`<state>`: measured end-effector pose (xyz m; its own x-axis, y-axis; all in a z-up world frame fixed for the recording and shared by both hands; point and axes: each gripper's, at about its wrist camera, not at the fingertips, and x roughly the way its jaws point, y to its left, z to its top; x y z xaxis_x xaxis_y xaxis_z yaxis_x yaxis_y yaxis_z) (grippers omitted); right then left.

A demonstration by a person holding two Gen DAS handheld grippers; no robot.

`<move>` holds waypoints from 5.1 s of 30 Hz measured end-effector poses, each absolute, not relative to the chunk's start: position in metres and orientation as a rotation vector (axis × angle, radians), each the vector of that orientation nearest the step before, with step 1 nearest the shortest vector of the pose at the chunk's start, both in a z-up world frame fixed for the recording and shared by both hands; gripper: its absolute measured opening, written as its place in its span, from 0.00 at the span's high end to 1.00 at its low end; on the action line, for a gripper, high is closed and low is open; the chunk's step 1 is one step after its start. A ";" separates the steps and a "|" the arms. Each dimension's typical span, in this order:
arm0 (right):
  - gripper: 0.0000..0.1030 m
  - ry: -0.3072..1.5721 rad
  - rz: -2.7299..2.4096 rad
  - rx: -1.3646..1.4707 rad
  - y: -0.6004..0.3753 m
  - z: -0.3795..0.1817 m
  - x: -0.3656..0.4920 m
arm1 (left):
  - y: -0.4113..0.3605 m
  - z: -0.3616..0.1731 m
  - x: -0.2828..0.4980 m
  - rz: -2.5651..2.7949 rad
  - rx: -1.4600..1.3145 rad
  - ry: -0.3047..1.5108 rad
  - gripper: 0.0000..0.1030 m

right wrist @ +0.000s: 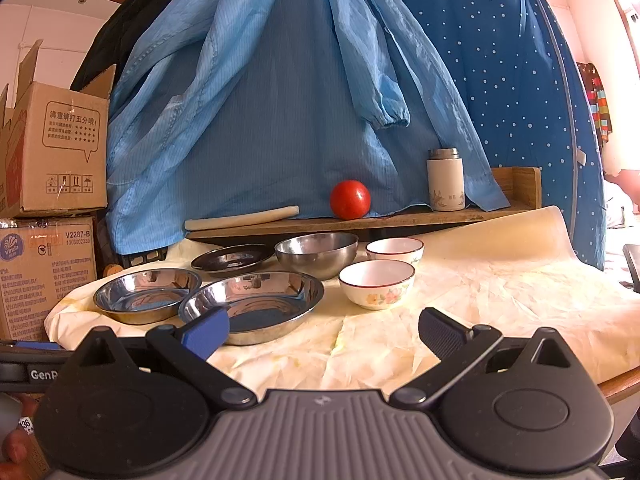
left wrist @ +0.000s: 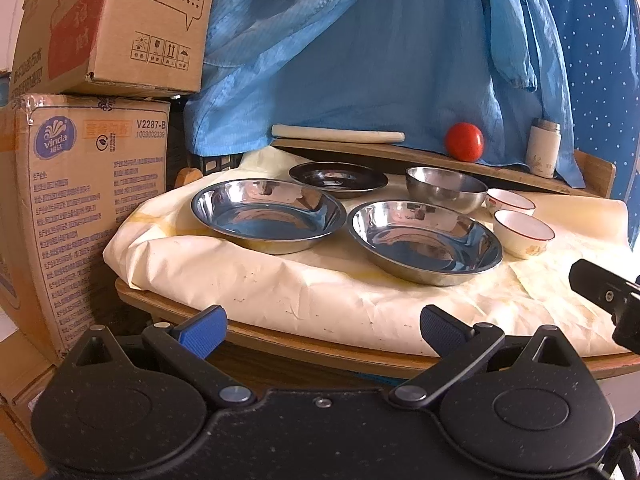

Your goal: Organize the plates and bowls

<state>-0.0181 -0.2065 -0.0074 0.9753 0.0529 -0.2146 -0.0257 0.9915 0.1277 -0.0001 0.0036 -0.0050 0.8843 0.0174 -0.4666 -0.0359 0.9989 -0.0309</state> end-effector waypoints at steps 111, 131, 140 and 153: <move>0.20 0.606 0.550 0.131 -0.086 0.008 0.253 | 0.110 0.001 0.135 0.168 -0.225 0.478 0.13; 0.72 0.679 0.539 0.080 -0.076 -0.001 0.260 | 0.121 -0.008 0.141 0.176 -0.316 0.505 0.69; 0.86 0.654 0.515 0.111 -0.082 0.005 0.254 | 0.118 -0.002 0.137 0.215 -0.290 0.488 0.73; 0.86 0.536 0.442 0.183 -0.132 0.031 0.221 | 0.077 0.021 0.127 0.138 -0.227 0.405 0.73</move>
